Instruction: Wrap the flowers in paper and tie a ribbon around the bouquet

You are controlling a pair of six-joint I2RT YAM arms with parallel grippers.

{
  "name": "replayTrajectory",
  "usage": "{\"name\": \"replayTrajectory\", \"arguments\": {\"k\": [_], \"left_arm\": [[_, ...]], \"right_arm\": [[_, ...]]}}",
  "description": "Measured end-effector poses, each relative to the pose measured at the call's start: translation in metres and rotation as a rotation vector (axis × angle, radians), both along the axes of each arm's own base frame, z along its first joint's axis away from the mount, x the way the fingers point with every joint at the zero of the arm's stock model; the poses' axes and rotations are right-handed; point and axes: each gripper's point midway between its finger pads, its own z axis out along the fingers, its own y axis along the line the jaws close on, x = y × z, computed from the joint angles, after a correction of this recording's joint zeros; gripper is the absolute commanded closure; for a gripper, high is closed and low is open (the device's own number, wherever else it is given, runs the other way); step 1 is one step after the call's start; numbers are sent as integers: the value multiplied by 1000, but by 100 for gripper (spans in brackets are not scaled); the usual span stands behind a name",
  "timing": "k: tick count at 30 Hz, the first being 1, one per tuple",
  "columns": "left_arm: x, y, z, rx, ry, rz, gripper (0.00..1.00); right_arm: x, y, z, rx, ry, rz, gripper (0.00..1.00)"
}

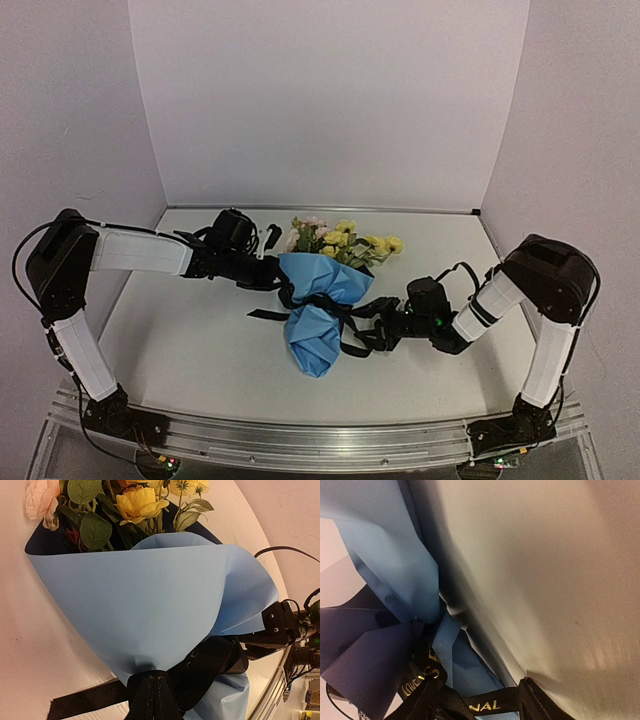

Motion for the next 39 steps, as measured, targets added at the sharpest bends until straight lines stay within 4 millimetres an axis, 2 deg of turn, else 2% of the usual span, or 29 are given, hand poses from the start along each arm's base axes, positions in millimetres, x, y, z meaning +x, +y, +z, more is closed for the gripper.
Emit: {"name": "replayTrajectory", "arguments": {"k": [4, 7, 12, 15, 17, 27, 34, 39], "left_arm": [[-1, -1, 0, -3, 2, -4, 99], [-1, -1, 0, -4, 2, -5, 99], [-1, -1, 0, -4, 3, -5, 99], [-1, -1, 0, -4, 3, -5, 99], [-1, -1, 0, -4, 2, -5, 99], [-1, -1, 0, -4, 3, -6, 99], [-1, -1, 0, -4, 3, -6, 98], [-1, -1, 0, -4, 3, -6, 97]], "right_arm": [[4, 5, 0, 26, 9, -13, 57], [7, 6, 1, 44, 15, -28, 62], [12, 8, 9, 88, 4, -51, 76], [14, 8, 11, 107, 3, -66, 93], [15, 7, 13, 115, 2, -76, 99], [15, 3, 11, 113, -6, -95, 100], [6, -10, -1, 60, 6, -107, 100], [5, -14, 6, 26, -25, -102, 100]]}}
